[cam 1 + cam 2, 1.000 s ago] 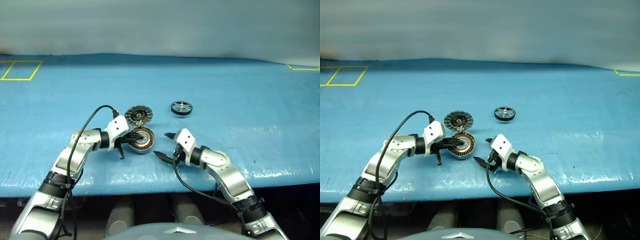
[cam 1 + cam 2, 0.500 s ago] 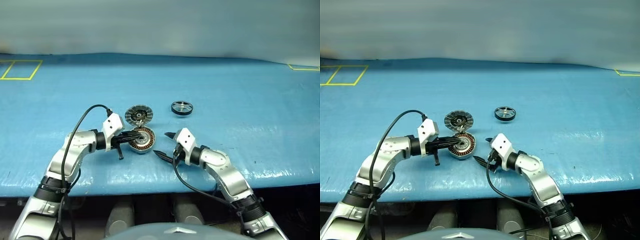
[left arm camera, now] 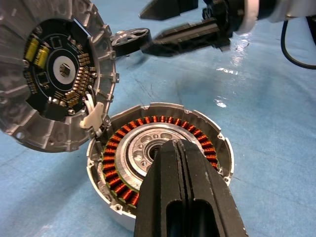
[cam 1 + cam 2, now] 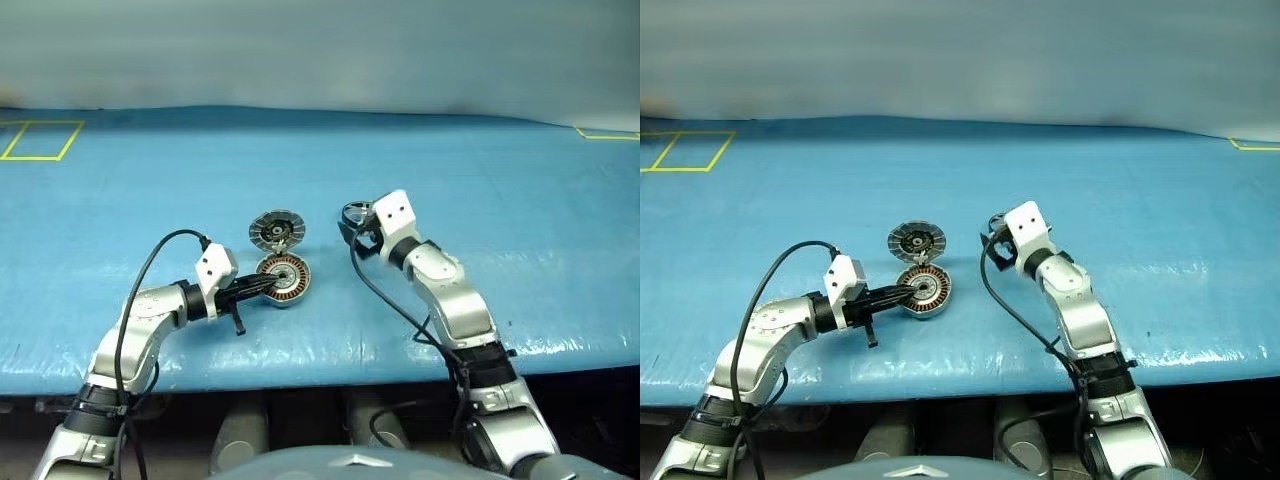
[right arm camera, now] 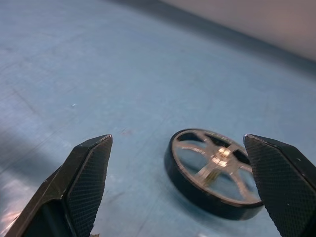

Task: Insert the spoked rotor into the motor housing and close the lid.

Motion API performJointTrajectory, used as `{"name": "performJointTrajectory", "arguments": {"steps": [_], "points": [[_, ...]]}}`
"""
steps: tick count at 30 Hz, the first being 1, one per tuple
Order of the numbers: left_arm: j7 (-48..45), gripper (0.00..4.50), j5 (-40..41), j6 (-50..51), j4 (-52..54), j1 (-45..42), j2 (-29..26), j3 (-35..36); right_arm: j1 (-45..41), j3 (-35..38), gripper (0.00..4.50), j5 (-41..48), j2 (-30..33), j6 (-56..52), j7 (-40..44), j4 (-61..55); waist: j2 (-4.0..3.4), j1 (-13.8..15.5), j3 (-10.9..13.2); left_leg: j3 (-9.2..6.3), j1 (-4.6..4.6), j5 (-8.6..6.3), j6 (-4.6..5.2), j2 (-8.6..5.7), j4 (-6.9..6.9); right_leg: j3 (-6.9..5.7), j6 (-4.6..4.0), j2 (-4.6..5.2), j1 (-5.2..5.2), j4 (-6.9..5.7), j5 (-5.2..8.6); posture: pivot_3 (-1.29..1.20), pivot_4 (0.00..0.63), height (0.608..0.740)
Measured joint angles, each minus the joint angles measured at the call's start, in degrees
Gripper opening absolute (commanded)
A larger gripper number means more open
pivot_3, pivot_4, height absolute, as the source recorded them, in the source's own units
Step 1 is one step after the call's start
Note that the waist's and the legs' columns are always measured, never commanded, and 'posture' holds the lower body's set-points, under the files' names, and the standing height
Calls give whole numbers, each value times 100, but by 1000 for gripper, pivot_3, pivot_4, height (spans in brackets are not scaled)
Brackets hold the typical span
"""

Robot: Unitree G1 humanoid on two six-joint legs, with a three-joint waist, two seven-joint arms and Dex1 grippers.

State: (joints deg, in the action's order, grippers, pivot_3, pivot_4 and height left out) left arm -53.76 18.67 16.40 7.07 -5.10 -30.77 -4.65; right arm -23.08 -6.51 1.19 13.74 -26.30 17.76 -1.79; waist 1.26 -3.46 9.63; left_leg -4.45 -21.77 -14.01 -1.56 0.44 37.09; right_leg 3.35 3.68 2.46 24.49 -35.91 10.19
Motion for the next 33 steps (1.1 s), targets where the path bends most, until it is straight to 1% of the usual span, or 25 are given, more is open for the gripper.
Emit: {"name": "performJointTrajectory", "arguments": {"steps": [5, 8, 12, 17, 22, 33], "points": [[62, 27, -6, -109, 0, 36, 38, 1, -939, 128, 4500, -9, -55, -504, -158, 814, -1, -10, 0, 1, 1, 0, 1, 0, -2, 1, -1, 0, -1, 1, -1, 0, 150, 740], [125, 27, -13, -168, 0, 51, 45, -4, -1213, 38, 4500, -146, 28, -529, -137, 1443, -1, -2, 0, 0, 0, -2, 3, -1, -8, 1, -2, 0, 0, 4, 0, 0, 150, 740], [172, 27, -19, -189, 0, 93, 44, -5, -1222, -105, 4500, -267, 94, -525, -17, 1801, -5, -13, 3, 3, -4, -5, 8, -2, -8, 5, -2, 0, 3, 6, 0, 0, 150, 740], [246, 27, -23, -209, 0, 179, 42, -4, -1221, -136, 4500, -311, 128, -528, -4, 1919, -6, -36, 4, 3, -2, -5, 9, -1, -5, 6, -2, -2, 3, 2, 0, 0, 150, 740], [251, 27, -30, -230, -4, 176, 42, -5, -1204, -185, 4500, -337, 165, -549, 87, 1904, -7, -36, 4, 4, -2, -5, 9, -1, -3, 8, -1, -2, 2, 3, -1, 0, 150, 740], [268, 27, -62, -304, -32, 160, 119, -23, -1142, -533, 4500, -811, 471, -490, 202, 1596, -8, -39, 4, 4, -2, -5, 9, -1, -4, 9, -1, -4, 3, 3, -1, 0, 150, 740]]}}
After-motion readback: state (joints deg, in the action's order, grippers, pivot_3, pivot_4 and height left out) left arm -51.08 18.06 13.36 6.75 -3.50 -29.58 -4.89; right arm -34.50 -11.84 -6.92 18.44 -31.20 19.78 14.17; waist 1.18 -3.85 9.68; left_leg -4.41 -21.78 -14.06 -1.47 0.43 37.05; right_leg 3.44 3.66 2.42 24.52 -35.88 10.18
